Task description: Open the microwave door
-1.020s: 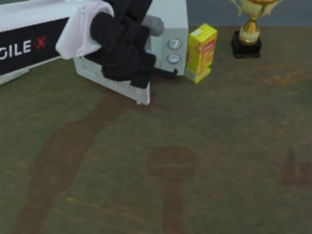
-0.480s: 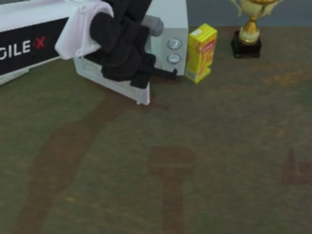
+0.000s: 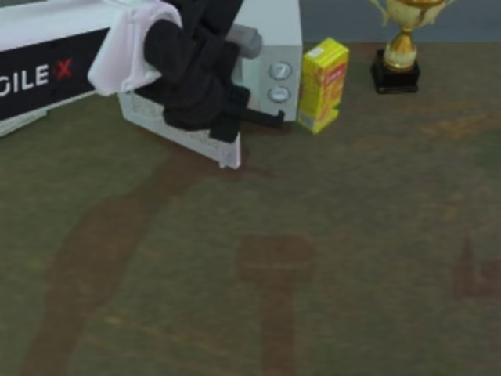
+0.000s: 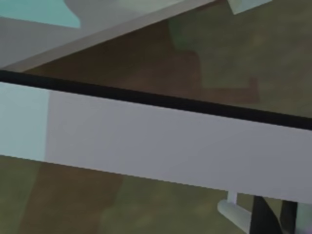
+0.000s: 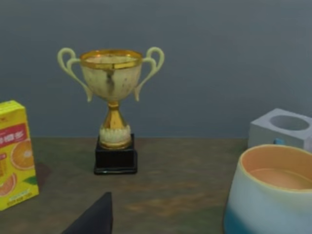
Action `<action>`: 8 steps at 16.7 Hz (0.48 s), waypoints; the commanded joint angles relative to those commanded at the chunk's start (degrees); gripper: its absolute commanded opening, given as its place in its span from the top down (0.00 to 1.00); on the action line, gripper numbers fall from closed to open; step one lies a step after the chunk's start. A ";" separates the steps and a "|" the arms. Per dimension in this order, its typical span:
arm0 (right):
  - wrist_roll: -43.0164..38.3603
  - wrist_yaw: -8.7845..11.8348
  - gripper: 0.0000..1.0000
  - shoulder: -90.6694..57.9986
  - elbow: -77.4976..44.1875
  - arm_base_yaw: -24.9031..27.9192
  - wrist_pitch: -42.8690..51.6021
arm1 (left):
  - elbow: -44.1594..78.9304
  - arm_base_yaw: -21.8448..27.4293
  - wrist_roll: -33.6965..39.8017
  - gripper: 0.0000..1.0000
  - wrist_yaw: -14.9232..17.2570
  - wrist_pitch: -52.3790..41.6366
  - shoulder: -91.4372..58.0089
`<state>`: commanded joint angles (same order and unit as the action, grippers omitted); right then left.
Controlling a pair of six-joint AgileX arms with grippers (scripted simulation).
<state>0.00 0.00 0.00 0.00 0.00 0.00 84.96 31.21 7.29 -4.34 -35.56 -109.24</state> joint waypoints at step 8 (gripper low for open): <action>0.00 0.00 0.00 0.00 0.00 0.00 0.00 | -0.75 0.03 -0.68 1.00 0.84 0.30 0.46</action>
<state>0.00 0.00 0.00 0.00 0.00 0.00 84.21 31.23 6.61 -3.51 -35.25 -108.78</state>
